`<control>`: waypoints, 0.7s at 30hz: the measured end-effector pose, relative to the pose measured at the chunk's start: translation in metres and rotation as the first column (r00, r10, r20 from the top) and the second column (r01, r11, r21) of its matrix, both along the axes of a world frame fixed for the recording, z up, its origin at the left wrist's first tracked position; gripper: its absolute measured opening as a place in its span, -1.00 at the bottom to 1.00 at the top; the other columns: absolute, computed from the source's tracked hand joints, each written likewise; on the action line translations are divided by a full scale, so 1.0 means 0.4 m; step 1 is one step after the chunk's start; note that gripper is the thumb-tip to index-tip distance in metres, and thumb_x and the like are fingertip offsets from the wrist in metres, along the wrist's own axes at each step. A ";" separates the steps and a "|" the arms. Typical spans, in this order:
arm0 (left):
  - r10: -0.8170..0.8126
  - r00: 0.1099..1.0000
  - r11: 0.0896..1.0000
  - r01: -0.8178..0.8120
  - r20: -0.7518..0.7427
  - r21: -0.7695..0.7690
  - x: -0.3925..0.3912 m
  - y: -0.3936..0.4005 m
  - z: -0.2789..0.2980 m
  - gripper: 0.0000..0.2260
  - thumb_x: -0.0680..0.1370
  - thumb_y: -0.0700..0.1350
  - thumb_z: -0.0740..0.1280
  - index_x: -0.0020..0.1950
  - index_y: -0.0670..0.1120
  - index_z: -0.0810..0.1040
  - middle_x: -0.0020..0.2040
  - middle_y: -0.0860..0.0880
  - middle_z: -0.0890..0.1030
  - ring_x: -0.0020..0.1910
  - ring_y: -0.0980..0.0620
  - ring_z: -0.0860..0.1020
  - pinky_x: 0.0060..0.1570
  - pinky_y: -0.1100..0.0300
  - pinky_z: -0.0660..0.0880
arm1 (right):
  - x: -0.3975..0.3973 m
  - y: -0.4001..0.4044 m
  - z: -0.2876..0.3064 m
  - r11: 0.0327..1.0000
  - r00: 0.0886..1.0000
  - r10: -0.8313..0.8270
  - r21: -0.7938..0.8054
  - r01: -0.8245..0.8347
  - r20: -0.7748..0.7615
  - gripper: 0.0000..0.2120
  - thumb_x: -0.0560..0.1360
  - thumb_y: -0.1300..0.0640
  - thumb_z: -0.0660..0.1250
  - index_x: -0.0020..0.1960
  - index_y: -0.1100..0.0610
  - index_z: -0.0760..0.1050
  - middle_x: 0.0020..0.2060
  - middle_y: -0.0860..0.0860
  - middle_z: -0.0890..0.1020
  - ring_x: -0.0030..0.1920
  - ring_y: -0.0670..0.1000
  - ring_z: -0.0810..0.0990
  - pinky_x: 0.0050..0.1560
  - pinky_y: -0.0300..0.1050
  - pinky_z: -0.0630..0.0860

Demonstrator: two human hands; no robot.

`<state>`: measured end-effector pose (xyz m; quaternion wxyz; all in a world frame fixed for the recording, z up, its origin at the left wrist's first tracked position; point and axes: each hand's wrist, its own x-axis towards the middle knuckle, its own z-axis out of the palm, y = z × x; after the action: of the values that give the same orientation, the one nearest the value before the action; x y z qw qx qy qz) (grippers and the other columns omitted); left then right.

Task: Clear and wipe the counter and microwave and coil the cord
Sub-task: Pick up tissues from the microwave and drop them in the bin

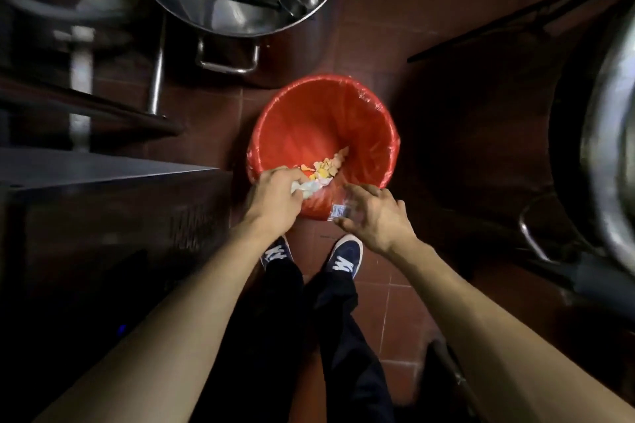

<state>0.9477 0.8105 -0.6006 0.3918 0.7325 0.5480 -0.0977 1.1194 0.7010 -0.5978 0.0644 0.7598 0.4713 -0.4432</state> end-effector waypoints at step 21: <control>0.016 1.000 0.998 -0.016 0.007 -0.054 0.042 0.024 -0.265 -0.72 0.55 -0.13 0.37 0.24 0.08 0.57 0.26 0.04 0.58 0.18 -0.05 0.56 0.24 0.08 0.49 | 0.024 0.059 -0.313 1.000 0.997 -0.008 0.030 0.006 0.078 -0.20 0.52 -0.14 0.37 0.61 -0.05 0.03 0.60 0.04 0.08 0.59 0.12 0.01 0.50 0.21 0.07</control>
<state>0.9644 0.8203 -0.7067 0.4144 0.7174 0.5497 -0.1068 1.1290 0.7245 -0.7228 0.0701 0.7792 0.4722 -0.4062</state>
